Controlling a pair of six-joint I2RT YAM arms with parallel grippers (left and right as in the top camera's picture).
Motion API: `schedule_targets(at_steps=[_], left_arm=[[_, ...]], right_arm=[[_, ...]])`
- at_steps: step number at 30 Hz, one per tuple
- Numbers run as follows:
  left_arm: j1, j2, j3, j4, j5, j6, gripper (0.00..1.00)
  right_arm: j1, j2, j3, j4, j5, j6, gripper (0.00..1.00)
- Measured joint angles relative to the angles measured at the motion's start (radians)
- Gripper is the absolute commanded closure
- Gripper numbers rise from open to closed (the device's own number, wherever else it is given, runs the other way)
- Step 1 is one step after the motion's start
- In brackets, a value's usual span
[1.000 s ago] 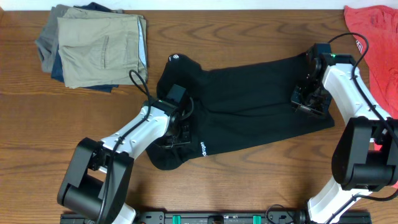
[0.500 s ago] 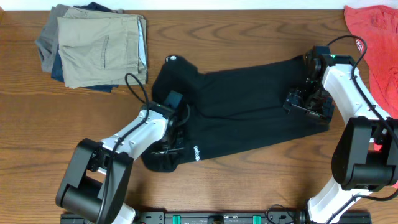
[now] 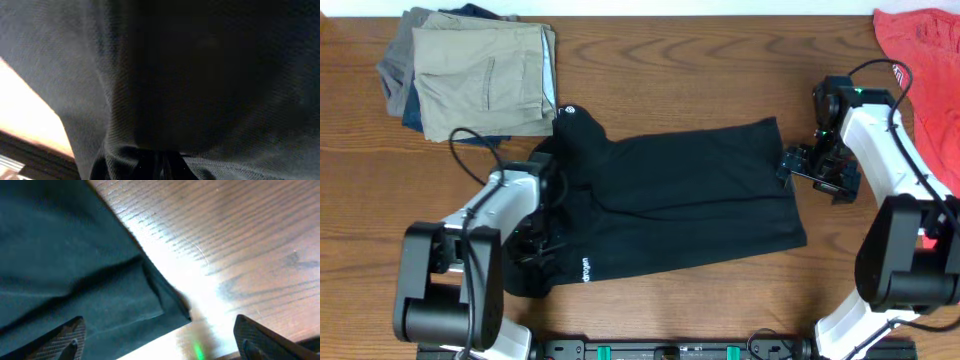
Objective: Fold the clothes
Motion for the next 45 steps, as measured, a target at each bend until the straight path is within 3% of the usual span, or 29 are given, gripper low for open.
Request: schedule_targets(at_steps=[8, 9, 12, 14, 20, 31, 34, 38, 45], left_arm=[[0.034, -0.131, 0.000, -0.019, -0.022, 0.008, 0.92], [0.035, -0.163, 0.000, -0.023, -0.024, 0.009, 0.83], [0.035, -0.254, 0.000, -0.023, -0.019, 0.027, 0.23], [0.035, -0.305, 0.000, -0.023, 0.002, 0.045, 0.02], [0.035, -0.390, 0.000, -0.023, 0.053, 0.087, 0.02], [0.035, -0.396, 0.000, -0.023, 0.071, 0.102, 0.02], [0.035, -0.396, 0.000, -0.023, 0.071, 0.105, 0.02], [0.035, -0.396, 0.000, -0.023, 0.071, 0.109, 0.02], [0.035, -0.396, 0.000, -0.012, 0.074, 0.109, 0.02]], right_arm=[[0.000, -0.096, 0.000, -0.022, -0.022, 0.000, 0.01], [0.000, -0.099, 0.000, -0.025, -0.032, -0.004, 0.01], [0.000, -0.099, 0.000, -0.026, -0.068, -0.024, 0.01], [0.003, -0.099, 0.000, -0.026, -0.101, -0.040, 0.01], [0.053, -0.099, -0.002, -0.020, -0.163, -0.082, 0.02], [0.249, -0.099, -0.002, -0.006, -0.176, -0.135, 0.02], [0.277, -0.099, -0.004, -0.007, -0.172, -0.142, 0.11], [0.300, -0.099, -0.038, 0.008, -0.166, -0.157, 0.34], [0.313, -0.100, -0.201, 0.122, -0.163, -0.155, 0.44]])
